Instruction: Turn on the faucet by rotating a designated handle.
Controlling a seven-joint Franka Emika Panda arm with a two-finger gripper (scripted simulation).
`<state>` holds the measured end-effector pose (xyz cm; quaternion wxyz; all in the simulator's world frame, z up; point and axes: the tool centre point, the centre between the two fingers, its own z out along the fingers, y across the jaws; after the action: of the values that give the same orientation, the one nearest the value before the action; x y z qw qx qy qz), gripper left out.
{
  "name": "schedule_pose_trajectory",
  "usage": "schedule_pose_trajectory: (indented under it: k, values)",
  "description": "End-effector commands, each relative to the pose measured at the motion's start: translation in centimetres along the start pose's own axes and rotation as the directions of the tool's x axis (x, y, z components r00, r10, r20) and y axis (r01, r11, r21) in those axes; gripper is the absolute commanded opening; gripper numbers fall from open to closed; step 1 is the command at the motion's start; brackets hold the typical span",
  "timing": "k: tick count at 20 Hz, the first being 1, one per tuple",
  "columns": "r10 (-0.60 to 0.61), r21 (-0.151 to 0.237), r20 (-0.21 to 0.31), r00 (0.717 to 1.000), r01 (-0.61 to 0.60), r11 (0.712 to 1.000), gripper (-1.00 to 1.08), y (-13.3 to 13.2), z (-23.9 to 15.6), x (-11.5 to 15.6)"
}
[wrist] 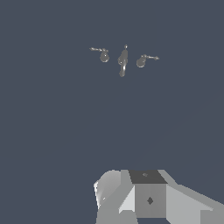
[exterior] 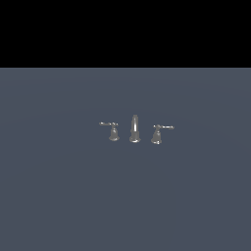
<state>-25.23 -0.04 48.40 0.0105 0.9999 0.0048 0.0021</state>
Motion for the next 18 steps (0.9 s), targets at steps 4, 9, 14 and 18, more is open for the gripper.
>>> schedule_pose_trajectory:
  k: [4,9,14,18]
  values:
    - [0.005,0.0,0.0,1.0,-0.005,1.0,-1.0,-0.1,0.1,0.0]
    - [0.033,0.0,0.001,0.999,-0.033,0.999,-1.0,-0.7,0.8,0.3]
    - [0.088,0.001,0.002,0.996,-0.088,0.996,-1.0,-1.8,2.1,1.0]
    - [0.151,0.002,0.003,0.989,-0.151,0.989,-1.0,-3.1,3.6,1.7]
